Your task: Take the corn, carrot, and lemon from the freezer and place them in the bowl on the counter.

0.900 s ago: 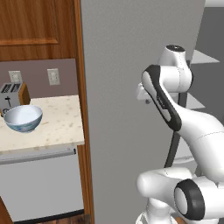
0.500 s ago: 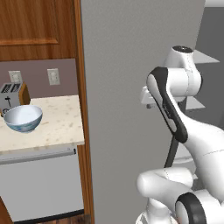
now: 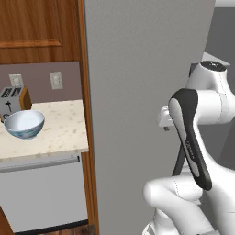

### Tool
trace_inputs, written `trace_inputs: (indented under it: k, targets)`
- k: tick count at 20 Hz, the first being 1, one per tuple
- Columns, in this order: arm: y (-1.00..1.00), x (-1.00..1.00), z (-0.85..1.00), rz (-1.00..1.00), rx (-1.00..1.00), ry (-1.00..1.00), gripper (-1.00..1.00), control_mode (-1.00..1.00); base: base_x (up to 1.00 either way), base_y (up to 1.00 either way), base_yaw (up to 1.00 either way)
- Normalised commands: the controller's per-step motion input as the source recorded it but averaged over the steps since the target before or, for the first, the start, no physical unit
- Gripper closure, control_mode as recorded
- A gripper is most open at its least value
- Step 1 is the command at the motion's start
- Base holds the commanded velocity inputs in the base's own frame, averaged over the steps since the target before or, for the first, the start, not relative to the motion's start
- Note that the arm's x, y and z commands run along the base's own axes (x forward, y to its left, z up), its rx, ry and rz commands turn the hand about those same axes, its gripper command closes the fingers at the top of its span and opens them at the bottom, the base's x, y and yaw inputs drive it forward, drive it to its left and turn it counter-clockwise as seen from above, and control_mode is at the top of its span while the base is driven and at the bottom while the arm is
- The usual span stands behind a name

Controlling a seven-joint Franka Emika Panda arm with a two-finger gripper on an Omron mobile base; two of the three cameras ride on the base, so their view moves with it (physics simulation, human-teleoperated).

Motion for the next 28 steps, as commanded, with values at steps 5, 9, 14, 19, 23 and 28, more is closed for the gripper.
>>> trace_inputs:
  k: [5, 9, 14, 19, 23, 28]
  targets:
    - [0.00, -0.47, 0.00, -0.01, 0.00, 0.00, -1.00, -1.00, 0.00, 0.00, 0.00]
    - [-0.08, -0.71, 0.00, -0.06, 0.00, 0.01, -1.00, -1.00, 0.00, 0.00, 0.00]
    - [0.00, -0.19, 0.00, 0.00, 0.00, 0.00, -1.00, -1.00, 0.00, 0.00, 0.00]
    - [0.00, 0.00, 0.00, 0.00, 0.00, 0.00, -1.00, -1.00, 0.00, 0.00, 0.00]
    - [0.00, 0.00, 0.00, 0.00, 0.00, 0.00, -1.00, -1.00, 0.00, 0.00, 0.00]
    - [0.00, 0.00, 0.00, 0.00, 0.00, 0.00, -1.00, 1.00, 0.00, 0.00, 0.00]
